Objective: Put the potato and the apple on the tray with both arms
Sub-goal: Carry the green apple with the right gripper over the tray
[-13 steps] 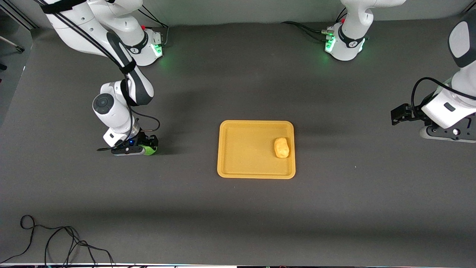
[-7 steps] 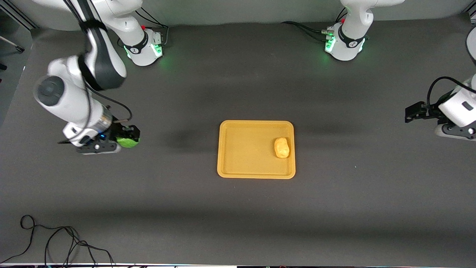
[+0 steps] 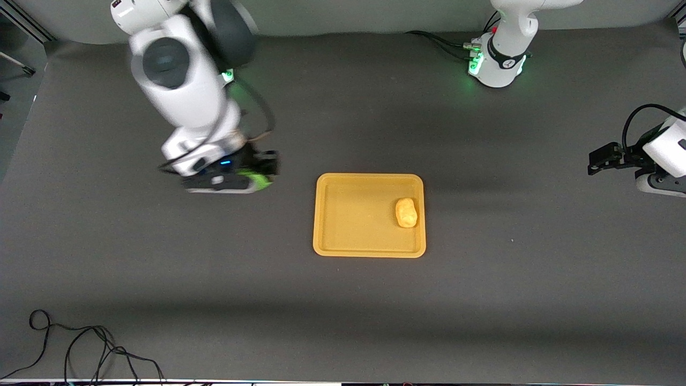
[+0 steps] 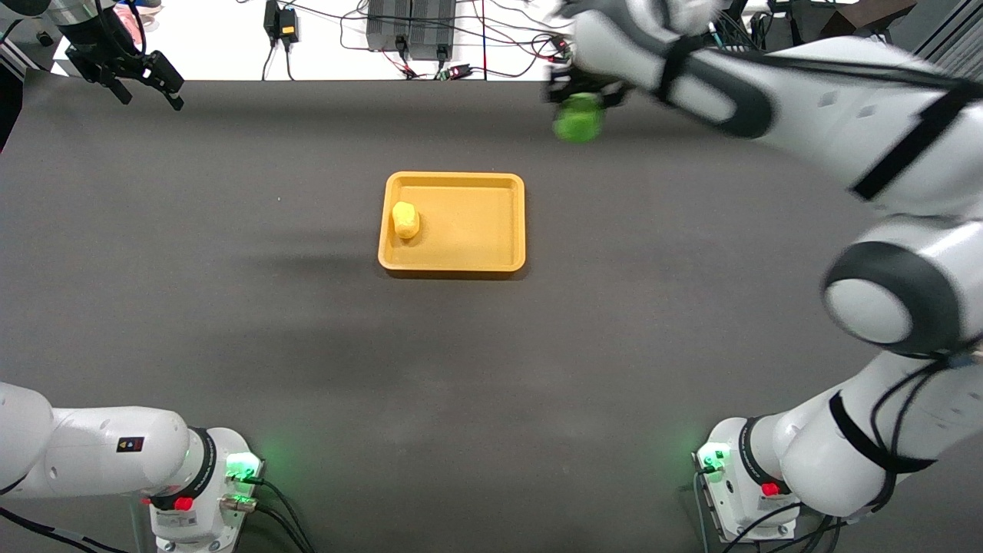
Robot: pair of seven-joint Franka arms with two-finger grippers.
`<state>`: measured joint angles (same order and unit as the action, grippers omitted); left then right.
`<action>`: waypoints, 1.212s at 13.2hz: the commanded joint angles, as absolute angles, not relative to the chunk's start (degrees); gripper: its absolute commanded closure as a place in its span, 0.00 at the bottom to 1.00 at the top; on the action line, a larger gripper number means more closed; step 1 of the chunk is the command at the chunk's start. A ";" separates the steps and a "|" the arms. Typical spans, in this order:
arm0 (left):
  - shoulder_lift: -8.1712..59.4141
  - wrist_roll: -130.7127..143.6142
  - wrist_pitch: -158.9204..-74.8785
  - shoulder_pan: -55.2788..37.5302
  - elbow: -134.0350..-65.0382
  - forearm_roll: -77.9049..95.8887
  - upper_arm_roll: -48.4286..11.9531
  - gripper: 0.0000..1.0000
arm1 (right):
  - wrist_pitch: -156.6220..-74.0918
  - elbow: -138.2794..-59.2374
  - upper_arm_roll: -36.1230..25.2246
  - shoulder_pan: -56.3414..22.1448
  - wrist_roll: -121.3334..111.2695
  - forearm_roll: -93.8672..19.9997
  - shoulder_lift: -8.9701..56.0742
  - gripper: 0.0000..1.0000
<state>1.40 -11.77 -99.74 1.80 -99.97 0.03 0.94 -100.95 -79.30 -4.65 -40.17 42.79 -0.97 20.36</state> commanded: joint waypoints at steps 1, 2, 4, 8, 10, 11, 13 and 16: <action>1.14 -12.57 -100.28 2.11 -100.28 0.70 0.70 0.00 | -97.73 -59.29 -5.45 -45.95 55.15 -0.97 36.78 0.52; 1.23 -12.57 -100.11 2.11 -100.28 0.70 0.70 0.00 | -98.52 -56.02 -5.36 -47.62 57.63 -0.88 41.00 0.52; 1.76 -12.48 -99.85 2.11 -100.20 0.70 0.70 0.00 | -104.64 -55.89 -5.45 -49.48 59.32 -0.79 46.12 0.52; 2.02 -12.57 -100.02 2.11 -100.02 0.70 0.70 0.00 | -116.34 -56.68 -5.54 -49.66 59.41 -0.35 55.18 0.52; 2.11 -12.57 -99.93 2.02 -100.11 0.70 0.62 0.00 | -121.09 -60.01 -5.54 -49.66 59.33 -0.26 56.51 0.52; 2.11 -12.57 -99.93 2.02 -100.11 0.70 0.70 0.00 | -122.94 -61.60 -5.62 -49.66 59.07 -0.09 56.51 0.52; 2.46 -12.57 -99.84 2.02 -100.11 0.70 0.62 0.00 | -123.40 -62.75 -5.62 -49.66 59.06 1.40 56.69 0.52; 2.64 -12.57 -99.93 2.02 -100.11 0.70 0.62 0.00 | -125.40 -62.75 -5.71 -49.57 59.15 1.50 58.09 0.48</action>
<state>2.68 -11.78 -99.76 1.80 -100.08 0.11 0.84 -122.96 -62.35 -5.47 -49.44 58.23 0.60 57.75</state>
